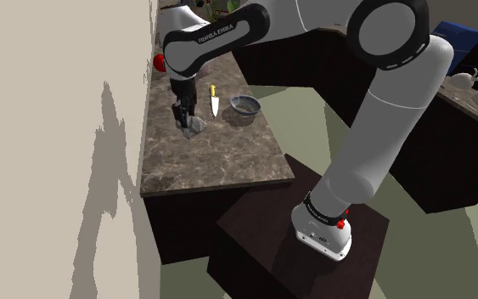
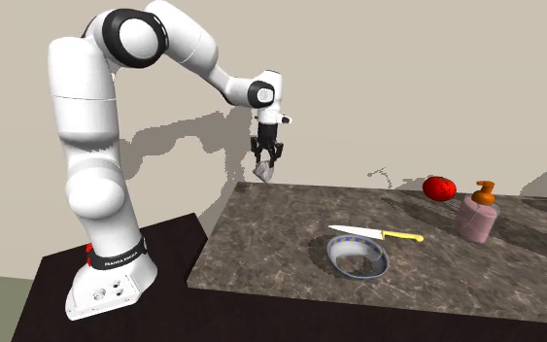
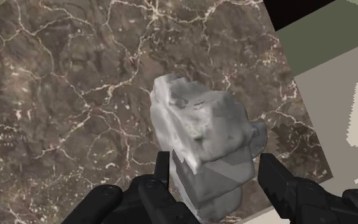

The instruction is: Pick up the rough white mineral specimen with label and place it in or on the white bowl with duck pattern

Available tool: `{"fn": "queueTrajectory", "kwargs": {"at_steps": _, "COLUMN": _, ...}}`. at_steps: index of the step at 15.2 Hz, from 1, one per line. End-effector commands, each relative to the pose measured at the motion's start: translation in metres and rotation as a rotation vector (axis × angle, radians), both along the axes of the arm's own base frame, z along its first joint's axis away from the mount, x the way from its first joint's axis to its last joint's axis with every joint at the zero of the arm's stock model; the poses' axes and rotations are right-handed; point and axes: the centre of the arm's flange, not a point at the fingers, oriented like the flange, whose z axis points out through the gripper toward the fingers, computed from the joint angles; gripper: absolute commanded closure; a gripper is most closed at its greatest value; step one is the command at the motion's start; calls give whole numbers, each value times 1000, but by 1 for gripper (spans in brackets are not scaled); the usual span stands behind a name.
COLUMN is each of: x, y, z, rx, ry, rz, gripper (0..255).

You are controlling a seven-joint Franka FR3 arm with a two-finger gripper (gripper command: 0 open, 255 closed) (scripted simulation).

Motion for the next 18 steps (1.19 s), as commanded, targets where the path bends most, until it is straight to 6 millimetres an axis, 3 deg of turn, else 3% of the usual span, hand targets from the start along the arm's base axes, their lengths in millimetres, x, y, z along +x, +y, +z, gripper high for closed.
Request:
{"fn": "queueTrajectory", "kwargs": {"at_steps": 1, "x": 0, "y": 0, "z": 12, "rx": 0, "ry": 0, "rz": 0, "gripper": 255}}
{"fn": "queueTrajectory", "kwargs": {"at_steps": 2, "x": 0, "y": 0, "z": 15, "rx": 0, "ry": 0, "rz": 0, "gripper": 255}}
{"fn": "queueTrajectory", "kwargs": {"at_steps": 18, "x": 33, "y": -208, "z": 31, "rx": 0, "ry": 0, "rz": 0, "gripper": 255}}
